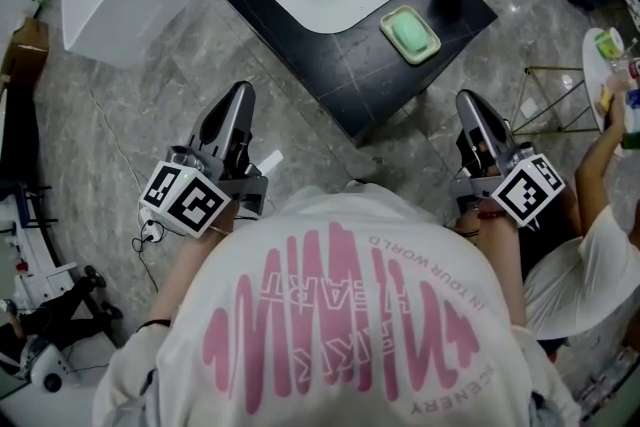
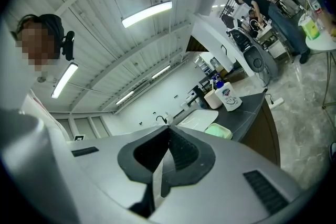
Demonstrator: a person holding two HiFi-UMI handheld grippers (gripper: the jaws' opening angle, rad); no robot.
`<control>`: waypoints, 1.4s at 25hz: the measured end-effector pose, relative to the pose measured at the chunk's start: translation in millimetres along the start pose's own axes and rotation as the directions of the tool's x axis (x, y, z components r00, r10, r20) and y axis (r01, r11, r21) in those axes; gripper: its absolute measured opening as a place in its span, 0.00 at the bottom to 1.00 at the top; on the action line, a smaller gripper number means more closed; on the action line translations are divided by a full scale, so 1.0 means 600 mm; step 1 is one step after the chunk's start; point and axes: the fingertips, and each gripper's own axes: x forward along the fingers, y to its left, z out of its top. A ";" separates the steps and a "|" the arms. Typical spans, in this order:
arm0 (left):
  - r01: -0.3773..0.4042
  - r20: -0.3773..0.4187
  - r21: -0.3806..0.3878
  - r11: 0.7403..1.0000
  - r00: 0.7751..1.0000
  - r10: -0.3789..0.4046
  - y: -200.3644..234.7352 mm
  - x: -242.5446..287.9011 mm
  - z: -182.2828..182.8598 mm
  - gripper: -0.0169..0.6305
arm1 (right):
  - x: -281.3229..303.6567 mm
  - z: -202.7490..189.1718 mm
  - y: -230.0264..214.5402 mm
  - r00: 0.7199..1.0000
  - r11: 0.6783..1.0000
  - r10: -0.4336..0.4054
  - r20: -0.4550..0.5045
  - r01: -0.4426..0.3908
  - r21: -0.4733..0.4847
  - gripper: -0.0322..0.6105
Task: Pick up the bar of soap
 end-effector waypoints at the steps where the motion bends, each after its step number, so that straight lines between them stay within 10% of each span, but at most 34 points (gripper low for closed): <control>1: 0.002 -0.007 -0.001 1.000 1.000 -0.002 0.000 0.002 -0.003 0.04 | 0.001 0.003 0.001 1.000 1.000 -0.006 0.002 0.006 -0.010 0.07; 35: 0.055 -0.066 -0.001 0.998 0.996 -0.055 0.054 0.091 0.014 0.04 | 0.042 -0.011 -0.066 0.997 0.995 -0.077 0.013 0.076 0.067 0.07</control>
